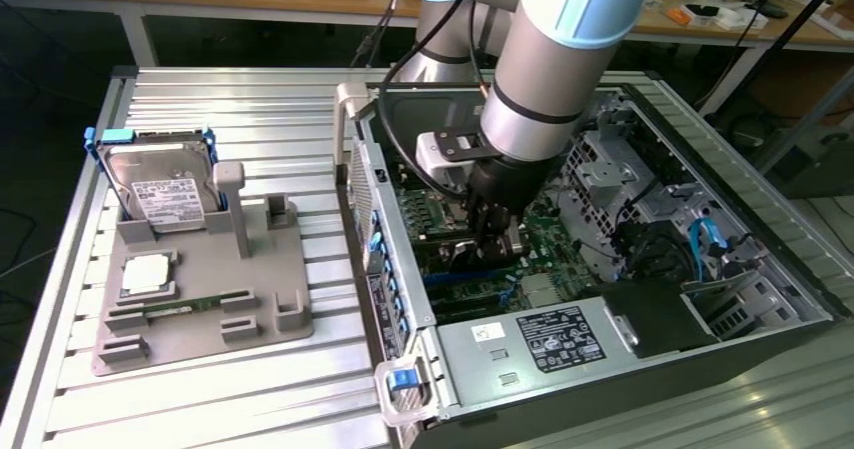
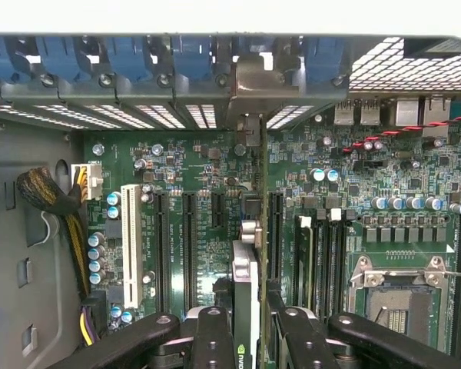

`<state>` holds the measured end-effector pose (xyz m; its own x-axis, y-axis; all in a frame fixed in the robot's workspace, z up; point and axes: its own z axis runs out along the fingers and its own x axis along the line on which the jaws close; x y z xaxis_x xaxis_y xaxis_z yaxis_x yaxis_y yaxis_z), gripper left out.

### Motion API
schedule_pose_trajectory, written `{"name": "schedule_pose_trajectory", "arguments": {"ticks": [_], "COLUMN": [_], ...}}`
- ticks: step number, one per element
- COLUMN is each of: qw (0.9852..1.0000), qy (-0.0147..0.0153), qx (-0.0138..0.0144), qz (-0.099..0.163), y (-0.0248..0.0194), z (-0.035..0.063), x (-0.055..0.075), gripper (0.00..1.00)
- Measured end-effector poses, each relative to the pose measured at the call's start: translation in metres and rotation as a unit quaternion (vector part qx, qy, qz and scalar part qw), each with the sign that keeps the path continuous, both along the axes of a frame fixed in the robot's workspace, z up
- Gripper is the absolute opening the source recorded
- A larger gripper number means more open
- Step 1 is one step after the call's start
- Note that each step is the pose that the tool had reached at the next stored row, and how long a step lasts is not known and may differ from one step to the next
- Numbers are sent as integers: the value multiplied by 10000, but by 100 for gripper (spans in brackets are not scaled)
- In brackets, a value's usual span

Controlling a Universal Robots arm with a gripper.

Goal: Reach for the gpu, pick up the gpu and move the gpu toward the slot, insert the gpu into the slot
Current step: 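Insert the gpu into the slot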

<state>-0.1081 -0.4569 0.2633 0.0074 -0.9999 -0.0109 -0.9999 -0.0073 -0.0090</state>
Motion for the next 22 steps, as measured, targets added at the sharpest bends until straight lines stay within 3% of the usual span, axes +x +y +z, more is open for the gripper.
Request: {"name": "schedule_pose_trajectory", "arguments": {"ticks": [17,22], "qw": [10000,10000], "qy": [-71,-75], "qx": [-1,-1], "qz": [0,0], "y": [4,4], "z": [36,36], "x": [5,51], "gripper": [27,27]}}
